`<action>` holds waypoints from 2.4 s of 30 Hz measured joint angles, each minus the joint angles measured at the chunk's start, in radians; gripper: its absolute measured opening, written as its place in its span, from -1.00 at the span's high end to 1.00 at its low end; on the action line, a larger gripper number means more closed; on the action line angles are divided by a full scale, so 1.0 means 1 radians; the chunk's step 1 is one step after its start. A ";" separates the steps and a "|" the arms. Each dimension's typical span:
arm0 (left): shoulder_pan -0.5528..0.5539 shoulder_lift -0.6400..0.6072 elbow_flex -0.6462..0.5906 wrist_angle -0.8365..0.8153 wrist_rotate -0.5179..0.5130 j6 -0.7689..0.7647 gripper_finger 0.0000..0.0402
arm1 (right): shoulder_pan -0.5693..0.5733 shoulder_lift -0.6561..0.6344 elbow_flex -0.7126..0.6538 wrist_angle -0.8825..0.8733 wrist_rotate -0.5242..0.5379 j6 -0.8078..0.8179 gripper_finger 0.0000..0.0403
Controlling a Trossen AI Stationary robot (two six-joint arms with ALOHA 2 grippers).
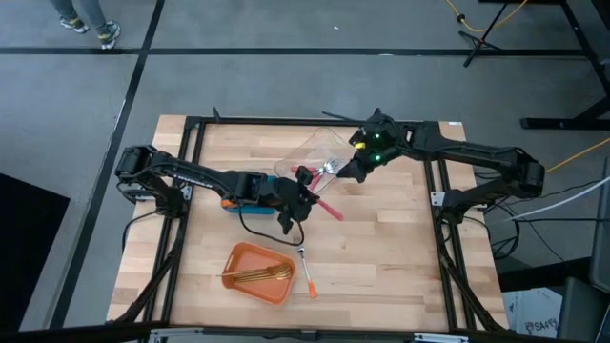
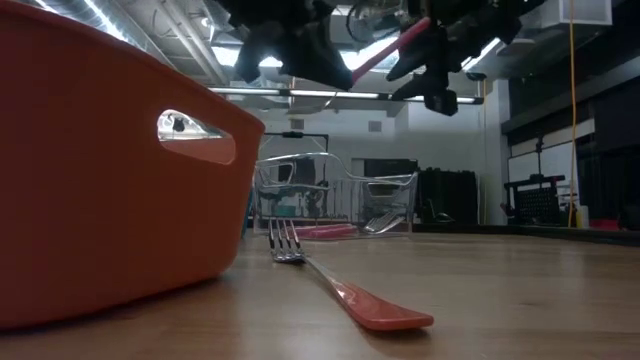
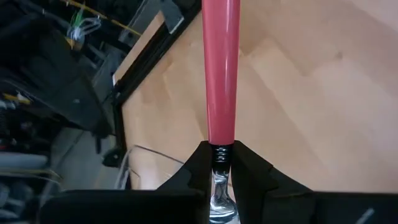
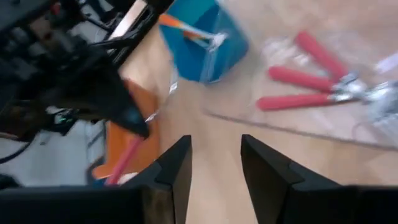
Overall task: Sort silverware by color (type)
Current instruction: Put the pink fork into the transparent bin
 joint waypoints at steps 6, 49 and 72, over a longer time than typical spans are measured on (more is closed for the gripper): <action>0.007 0.000 0.000 -0.004 -0.049 0.093 0.83 | 0.073 0.034 -0.001 0.076 -0.047 0.092 0.36; 0.007 0.000 0.000 -0.008 -0.078 0.204 0.83 | 0.338 0.134 -0.001 0.147 0.122 0.183 0.70; 0.006 0.000 -0.001 0.001 -0.070 0.201 0.68 | 0.339 0.132 0.002 0.112 0.186 0.167 0.99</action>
